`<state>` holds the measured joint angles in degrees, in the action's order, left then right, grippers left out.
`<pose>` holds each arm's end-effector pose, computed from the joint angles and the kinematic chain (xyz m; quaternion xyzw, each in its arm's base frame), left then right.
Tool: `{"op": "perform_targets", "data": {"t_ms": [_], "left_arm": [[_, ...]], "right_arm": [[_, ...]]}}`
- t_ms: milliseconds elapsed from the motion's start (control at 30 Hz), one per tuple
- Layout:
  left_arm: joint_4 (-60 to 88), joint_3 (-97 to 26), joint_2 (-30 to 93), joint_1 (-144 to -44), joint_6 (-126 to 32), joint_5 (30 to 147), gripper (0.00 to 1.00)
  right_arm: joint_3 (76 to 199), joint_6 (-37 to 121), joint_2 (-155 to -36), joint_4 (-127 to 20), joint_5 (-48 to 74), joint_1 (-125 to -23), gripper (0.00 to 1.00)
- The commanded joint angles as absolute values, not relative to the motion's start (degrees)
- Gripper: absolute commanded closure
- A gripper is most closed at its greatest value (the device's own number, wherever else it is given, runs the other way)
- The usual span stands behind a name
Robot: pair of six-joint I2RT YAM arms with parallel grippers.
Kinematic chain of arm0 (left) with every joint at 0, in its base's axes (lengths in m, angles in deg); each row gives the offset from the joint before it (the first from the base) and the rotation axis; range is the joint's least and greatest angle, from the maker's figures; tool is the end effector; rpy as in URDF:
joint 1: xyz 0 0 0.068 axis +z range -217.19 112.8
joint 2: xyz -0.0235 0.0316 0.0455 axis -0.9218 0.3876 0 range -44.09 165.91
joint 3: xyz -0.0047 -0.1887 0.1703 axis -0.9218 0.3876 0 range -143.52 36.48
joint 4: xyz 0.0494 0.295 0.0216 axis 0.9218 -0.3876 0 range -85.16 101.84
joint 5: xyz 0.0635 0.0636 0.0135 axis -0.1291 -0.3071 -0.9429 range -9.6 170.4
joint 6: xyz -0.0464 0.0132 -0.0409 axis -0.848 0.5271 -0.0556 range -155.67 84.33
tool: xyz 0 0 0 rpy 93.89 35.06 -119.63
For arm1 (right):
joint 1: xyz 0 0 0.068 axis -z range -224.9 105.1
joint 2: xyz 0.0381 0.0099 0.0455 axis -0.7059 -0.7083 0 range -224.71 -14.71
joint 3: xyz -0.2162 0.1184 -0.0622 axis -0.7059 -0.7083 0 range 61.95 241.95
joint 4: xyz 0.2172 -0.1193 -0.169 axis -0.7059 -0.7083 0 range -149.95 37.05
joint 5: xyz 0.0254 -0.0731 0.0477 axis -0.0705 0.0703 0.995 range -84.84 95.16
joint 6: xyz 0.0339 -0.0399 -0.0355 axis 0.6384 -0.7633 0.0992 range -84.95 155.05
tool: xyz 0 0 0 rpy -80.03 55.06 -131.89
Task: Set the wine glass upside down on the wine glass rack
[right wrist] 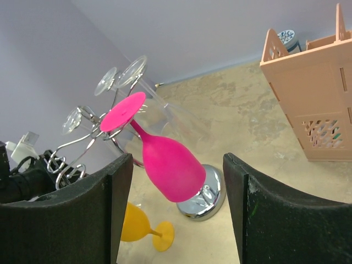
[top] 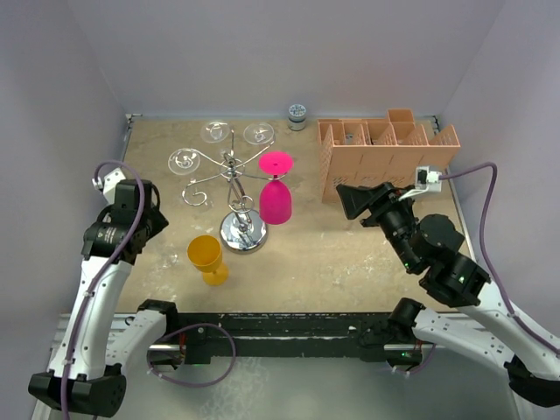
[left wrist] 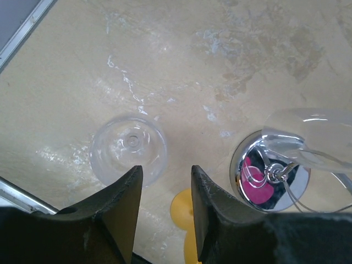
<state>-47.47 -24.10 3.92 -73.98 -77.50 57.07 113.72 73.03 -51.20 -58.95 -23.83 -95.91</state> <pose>0.2042 -0.0049 0.3297 -0.3452 0.8457 0.0228 0.4063 0.1427 0.1391 0.4110 0.1184 0.6445 0.4014 0.6399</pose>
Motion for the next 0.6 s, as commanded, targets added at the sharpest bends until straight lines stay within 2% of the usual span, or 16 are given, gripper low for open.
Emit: {"op": "perform_targets", "data": {"t_ms": [0, 133, 367, 567], "left_arm": [[-45.9, -22.8, 5.3, -73.8, -79.2, 55.6, 0.62], [-46.0, -22.6, 7.2, -73.7, -79.9, 55.5, 0.62], [-43.0, -17.1, 6.3, -73.8, -80.8, 54.7, 0.68], [-41.7, -15.8, 6.0, -73.8, -80.3, 54.2, 0.78]], "right_arm": [[113.4, 71.9, -52.3, -55.7, -26.9, -96.1, 0.32], [116.7, 72.4, -52.2, -57.6, -30.4, -96.1, 0.33], [114.3, 69.7, -48.2, -55.7, -32.0, -96.1, 0.33], [113.1, 70.4, -47.1, -55.6, -31.5, -96.1, 0.33]]}}
